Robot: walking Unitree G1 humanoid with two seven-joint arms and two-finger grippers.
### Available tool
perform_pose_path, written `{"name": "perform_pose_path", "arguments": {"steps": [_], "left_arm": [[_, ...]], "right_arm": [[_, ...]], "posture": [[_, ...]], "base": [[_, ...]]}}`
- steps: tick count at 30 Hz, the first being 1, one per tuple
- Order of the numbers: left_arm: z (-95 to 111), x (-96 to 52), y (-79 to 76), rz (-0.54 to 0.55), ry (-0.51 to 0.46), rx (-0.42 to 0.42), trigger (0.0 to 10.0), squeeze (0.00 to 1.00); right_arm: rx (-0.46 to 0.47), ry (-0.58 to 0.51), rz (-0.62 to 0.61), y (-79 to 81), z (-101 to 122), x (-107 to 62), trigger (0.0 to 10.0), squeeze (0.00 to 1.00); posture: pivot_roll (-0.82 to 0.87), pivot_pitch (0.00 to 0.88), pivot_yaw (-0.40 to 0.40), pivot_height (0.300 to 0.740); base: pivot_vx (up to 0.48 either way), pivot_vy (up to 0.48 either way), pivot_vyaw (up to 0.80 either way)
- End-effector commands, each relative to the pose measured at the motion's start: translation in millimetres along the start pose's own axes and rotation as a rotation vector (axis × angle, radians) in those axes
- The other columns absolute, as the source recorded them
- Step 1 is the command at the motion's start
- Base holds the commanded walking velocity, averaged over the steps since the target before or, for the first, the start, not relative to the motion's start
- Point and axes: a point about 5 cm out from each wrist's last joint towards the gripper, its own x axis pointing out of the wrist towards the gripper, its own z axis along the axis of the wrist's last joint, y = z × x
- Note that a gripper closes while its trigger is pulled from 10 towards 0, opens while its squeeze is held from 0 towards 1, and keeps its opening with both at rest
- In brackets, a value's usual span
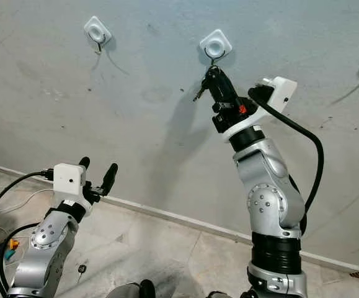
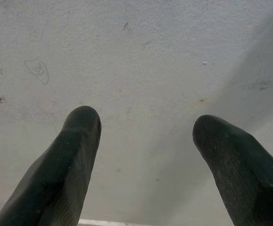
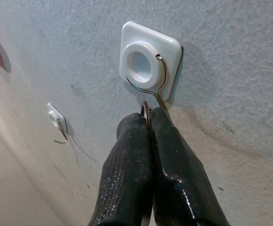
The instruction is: Hang keys on a hook
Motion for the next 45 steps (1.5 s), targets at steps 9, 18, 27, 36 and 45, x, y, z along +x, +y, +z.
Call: {"name": "perform_pose_path", "arguments": {"steps": [9,18,27,36,45], "left_arm": [[-4,-3.4,1.4,0.001,0.016,0.006,10.0,0.00],[-4,-4.4,0.9,0.004,0.017,0.005,10.0,0.00],[-4,-4.5,1.1,0.001,0.018,0.006,10.0,0.00],[-5,-5.7,0.4,0.003,0.022,0.005,10.0,0.00],[-5,-4.1,1.4,0.004,0.019,0.008,10.0,0.00]], "right_arm": [[0.013,-0.011,0.011,4.8,-1,10.1,10.0,0.00],[0.034,-0.002,-0.028,-0.8,-6,9.5,10.0,0.00],[0.060,0.004,-0.073,-7.2,-10,6.9,10.0,0.00],[0.070,0.023,-0.075,-7.3,-14,6.0,10.0,0.00],[0.058,0.101,-0.132,-13.2,-36,-5.1,10.0,0.00]], "posture": [[0.03,0.157,0.105,0.740],[0.03,0.159,0.103,0.740],[0.03,0.161,0.105,0.740],[0.03,0.165,0.101,0.740],[0.03,0.155,0.102,0.740]], "base": [[0.000,0.000,0.00],[0.000,0.000,0.00],[0.000,0.000,0.00],[0.000,0.000,0.00],[0.000,0.000,0.00]]}}
